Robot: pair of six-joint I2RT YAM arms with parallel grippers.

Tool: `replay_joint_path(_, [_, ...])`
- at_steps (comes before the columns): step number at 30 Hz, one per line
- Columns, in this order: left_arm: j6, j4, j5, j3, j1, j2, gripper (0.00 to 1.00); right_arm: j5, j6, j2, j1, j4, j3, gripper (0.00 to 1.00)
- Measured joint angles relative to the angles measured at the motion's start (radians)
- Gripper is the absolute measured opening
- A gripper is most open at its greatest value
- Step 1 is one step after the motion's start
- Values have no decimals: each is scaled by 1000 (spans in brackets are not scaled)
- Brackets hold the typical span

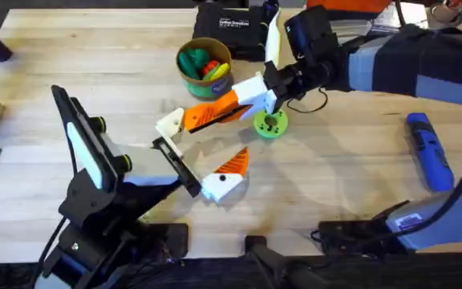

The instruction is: Pick up the gripper from the table and insert it into the empty holder that is missing its gripper. Then pick up a screw, insert it into the mounting hole, and use the screwdriver to tighten it. Finally, clean up the table by picking up the vegetable and placing it into the bucket.

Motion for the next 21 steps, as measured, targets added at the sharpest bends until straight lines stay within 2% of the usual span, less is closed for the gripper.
replay_joint_path(11, [-3,0,-14,0,0,0,986,-2,55,14,5,45,0,14])
replay_joint_path(16, [-11,-1,-24,0,2,0,986,-71,189,100,8,262,0,13])
replay_joint_path(21, [-11,-2,-39,0,3,0,986,-86,303,128,13,374,0,13])
